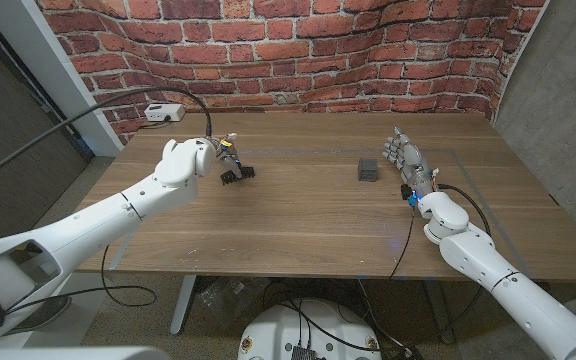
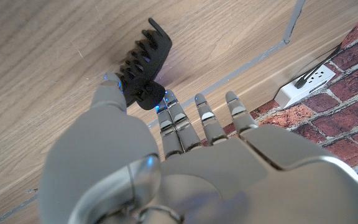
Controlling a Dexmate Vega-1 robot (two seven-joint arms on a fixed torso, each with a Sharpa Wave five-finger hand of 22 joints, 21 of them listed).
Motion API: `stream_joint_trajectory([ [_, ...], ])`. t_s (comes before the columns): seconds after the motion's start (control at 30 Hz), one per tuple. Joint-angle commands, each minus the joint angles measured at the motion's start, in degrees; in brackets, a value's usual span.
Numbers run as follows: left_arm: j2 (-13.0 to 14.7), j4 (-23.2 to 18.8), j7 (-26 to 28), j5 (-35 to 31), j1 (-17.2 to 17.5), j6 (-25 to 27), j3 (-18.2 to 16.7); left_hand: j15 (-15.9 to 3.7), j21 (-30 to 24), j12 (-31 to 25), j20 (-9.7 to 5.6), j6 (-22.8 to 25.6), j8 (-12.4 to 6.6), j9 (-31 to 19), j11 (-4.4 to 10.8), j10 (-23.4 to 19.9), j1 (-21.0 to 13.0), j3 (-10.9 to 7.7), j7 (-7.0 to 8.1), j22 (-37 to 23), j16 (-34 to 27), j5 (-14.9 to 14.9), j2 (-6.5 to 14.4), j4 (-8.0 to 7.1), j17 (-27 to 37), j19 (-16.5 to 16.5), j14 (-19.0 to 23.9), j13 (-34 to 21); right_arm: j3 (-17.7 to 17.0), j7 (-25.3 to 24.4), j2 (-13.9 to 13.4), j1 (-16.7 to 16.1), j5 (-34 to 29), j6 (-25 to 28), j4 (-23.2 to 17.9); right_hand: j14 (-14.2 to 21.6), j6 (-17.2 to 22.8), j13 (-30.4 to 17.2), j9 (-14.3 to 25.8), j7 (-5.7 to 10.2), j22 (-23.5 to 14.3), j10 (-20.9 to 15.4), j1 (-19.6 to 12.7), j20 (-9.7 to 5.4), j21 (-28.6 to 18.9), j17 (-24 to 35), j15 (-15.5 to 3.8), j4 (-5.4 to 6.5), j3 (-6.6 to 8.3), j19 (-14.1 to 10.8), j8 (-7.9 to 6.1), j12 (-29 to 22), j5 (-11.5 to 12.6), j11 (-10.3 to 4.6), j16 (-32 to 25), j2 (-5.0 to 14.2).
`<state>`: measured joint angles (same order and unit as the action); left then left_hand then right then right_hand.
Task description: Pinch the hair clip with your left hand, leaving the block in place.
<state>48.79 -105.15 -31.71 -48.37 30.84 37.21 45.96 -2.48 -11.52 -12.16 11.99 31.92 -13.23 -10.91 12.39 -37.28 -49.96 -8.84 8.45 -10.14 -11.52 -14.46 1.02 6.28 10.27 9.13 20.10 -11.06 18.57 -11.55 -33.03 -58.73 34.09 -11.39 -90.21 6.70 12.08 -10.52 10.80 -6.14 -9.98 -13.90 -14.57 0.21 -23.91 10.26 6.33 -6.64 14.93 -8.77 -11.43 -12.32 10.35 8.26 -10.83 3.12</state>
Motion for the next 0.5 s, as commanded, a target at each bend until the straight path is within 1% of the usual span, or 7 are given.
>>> stream_joint_trajectory([
  [0.03,-0.4,0.7,0.5,0.8,-0.3,0.1,0.3,-5.27,-0.3,-0.7,0.31,2.3,-0.92,-0.2,0.0,-2.3,-0.9,-0.79,0.24,0.0,-0.3,0.5,0.6,0.21,0.1,1.0,1.5,-0.2,0.1,0.2,0.4,0.5,0.2,-0.1,0.9,0.4,0.4,-0.1,0.1,-0.07,-0.3,-0.4,-0.6,-0.03,0.2,0.2,-0.03,-0.41,0.02,-0.7,0.08,-0.2,-0.3,0.14,-0.1,0.0],
  [0.23,-0.6,0.8,0.6,1.2,-0.5,0.4,0.5,-5.42,-0.4,-0.7,0.28,3.0,-1.05,-0.1,0.06,-3.1,-1.0,-0.88,-0.16,0.0,-0.3,0.8,0.9,0.09,0.1,1.4,1.8,-0.2,-0.1,0.2,0.3,0.3,0.4,-0.4,0.9,0.5,0.4,-0.1,0.1,-0.08,-0.3,-0.5,-0.5,0.05,0.3,0.2,-0.02,-0.42,-0.02,-0.8,0.09,-0.2,-0.3,0.15,-0.1,-0.04],
  [0.5,-0.6,0.6,1.4,2.0,-0.3,0.8,0.5,-5.55,-0.4,-0.7,0.27,5.0,-1.47,-0.1,-0.01,-4.7,-1.2,-1.16,-0.18,0.0,-0.3,1.2,1.7,-0.14,0.1,2.2,2.8,-0.1,-0.2,0.2,-0.1,0.0,0.5,0.0,0.5,0.6,0.4,-0.1,0.1,-0.09,-0.3,-0.6,-0.5,0.17,0.4,0.2,-0.02,-0.43,-0.06,-0.9,0.09,-0.2,-0.3,0.12,-0.1,-0.05],
])
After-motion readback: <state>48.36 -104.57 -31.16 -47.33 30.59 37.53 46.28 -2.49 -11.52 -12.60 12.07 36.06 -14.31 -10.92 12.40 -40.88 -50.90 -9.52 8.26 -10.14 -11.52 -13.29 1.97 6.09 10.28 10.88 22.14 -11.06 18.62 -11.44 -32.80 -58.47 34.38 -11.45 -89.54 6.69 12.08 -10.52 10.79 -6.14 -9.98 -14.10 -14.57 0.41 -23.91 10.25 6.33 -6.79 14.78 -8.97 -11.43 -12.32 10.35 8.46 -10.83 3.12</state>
